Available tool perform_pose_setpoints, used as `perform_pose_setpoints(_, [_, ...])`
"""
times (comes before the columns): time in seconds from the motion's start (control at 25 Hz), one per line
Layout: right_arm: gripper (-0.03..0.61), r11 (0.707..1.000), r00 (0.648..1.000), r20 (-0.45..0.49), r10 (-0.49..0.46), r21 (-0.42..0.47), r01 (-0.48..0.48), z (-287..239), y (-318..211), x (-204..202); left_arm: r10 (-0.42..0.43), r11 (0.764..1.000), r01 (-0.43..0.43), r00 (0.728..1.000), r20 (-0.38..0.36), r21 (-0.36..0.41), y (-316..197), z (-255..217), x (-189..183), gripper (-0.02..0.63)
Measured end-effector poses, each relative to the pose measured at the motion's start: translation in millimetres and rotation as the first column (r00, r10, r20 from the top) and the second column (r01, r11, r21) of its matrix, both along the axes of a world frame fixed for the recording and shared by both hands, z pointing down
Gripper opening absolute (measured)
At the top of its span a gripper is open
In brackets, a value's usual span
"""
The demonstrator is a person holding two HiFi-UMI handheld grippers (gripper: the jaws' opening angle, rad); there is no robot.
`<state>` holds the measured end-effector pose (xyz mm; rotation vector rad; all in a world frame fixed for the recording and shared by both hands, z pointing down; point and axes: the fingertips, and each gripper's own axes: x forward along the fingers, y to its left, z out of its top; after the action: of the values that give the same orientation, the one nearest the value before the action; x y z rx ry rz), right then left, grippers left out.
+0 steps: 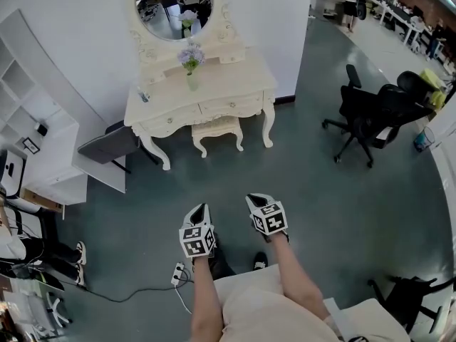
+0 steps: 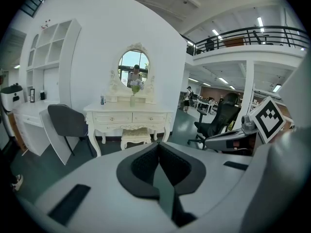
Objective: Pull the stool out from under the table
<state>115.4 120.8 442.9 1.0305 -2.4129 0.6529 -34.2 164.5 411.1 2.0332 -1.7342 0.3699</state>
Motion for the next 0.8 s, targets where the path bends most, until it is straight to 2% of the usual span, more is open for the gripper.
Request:
perform_pose_setpoints(0.16, [0.044,1.000,1.000,0.023,0.005,-0.014,-0.004,-7,-20,-19,0.036,0.999,-0.036,0.999,-0.013,0.015,-32,-6,-16,0.015])
perform_pose_setpoints(0.28, [0.044,1.000,1.000,-0.016,0.018,0.003,-0.018,-10,-34,-28,0.071,0.997,-0.071,0.997,-0.028,0.020,-57,-9,-28,0.015])
perform_pose_setpoints(0.6, [0.044,0.983,0.984,-0.029,0.178,-0.031,-0.179,-1,-63,-43,0.233,0.972,-0.233,0.971,-0.058,0.004,-105,4,-38,0.015])
perform_pose_setpoints(0.8, [0.044,0.978,0.979,-0.036,0.202,-0.055,-0.203,13,-77,-86,0.285,0.958,-0.287,0.957,-0.060,-0.019,-124,14,-71,0.015])
